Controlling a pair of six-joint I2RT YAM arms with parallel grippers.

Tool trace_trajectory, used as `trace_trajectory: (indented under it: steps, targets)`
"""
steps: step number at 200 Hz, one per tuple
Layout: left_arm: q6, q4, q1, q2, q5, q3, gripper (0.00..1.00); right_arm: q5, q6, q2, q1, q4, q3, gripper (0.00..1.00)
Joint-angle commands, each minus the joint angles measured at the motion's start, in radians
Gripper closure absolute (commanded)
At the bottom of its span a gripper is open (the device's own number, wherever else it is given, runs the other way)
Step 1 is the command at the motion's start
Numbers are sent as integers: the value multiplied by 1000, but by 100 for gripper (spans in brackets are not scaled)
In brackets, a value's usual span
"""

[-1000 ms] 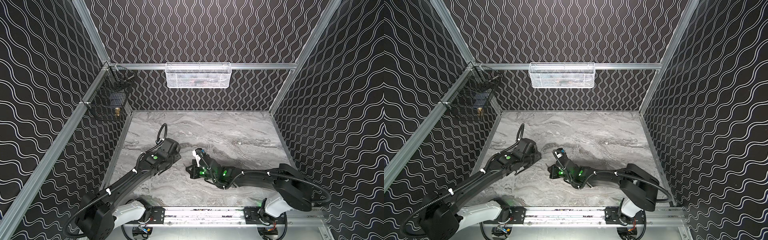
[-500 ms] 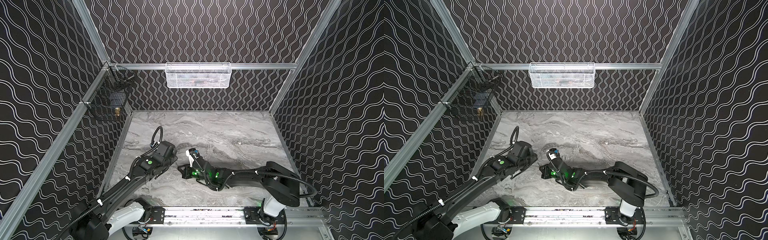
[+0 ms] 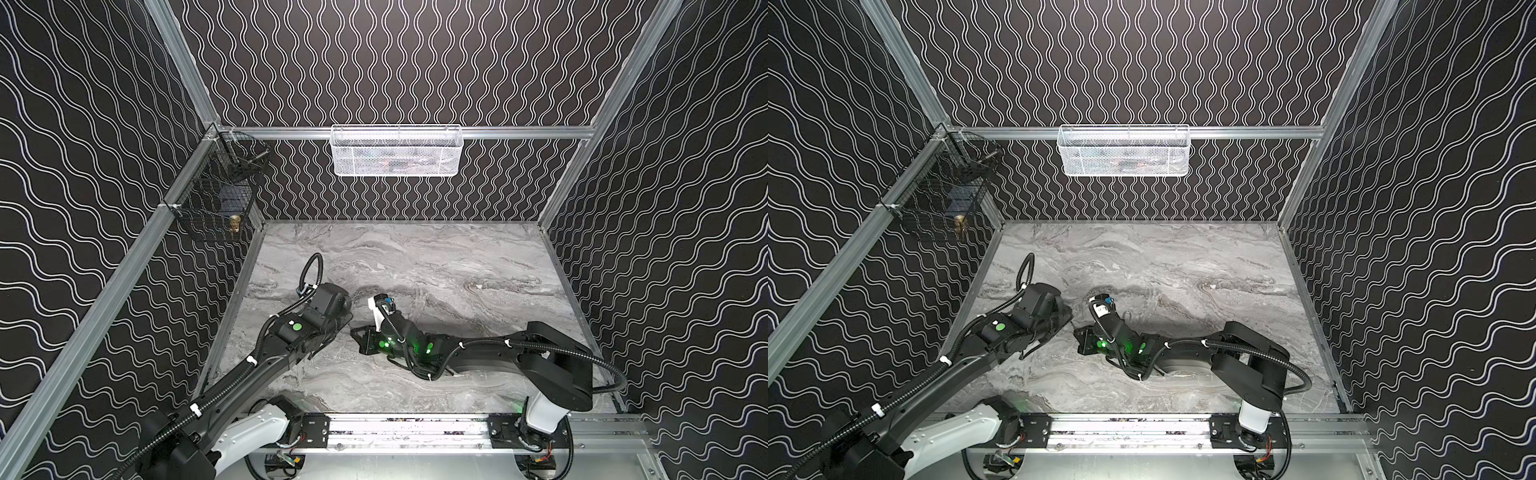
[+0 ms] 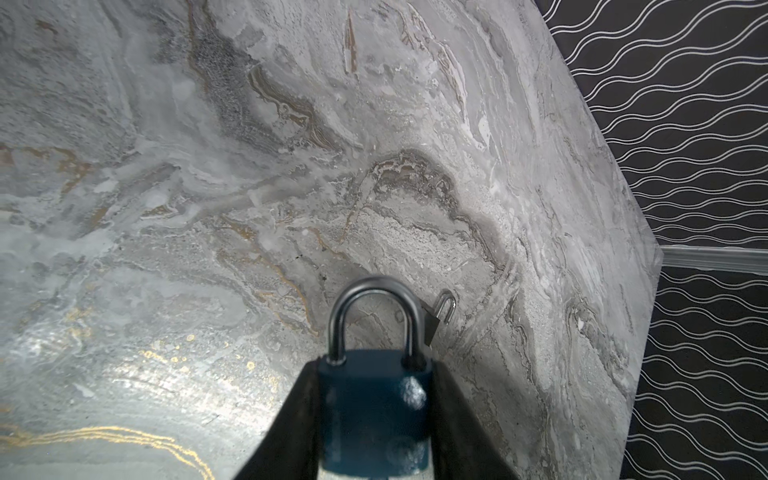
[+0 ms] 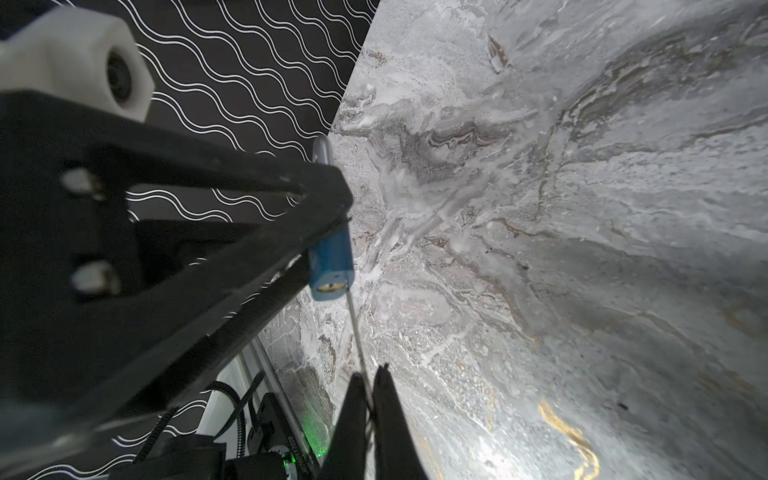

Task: Unlock with the key

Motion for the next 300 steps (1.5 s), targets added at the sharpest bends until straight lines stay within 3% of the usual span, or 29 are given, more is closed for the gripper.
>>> trace_trajectory:
  steps: [1,141,204,267,300]
  targets:
    - [-15,6,0,-1,-5,-1,90,17,-3,0,1,48,7,100]
    - [-14,24,-11,-35,-9,-8,91,-49,53,14,-44,36,37,100]
    - [-39,-4,-74,-18,-67,10,92,-81,5,6,-48,13,84,100]
    - [-31,16,-101,-14,-6,1,94,-151,-69,-4,-74,-46,140,100]
    - [-43,8,-100,-39,-46,0,94,-153,-77,-32,-74,-22,102,100]
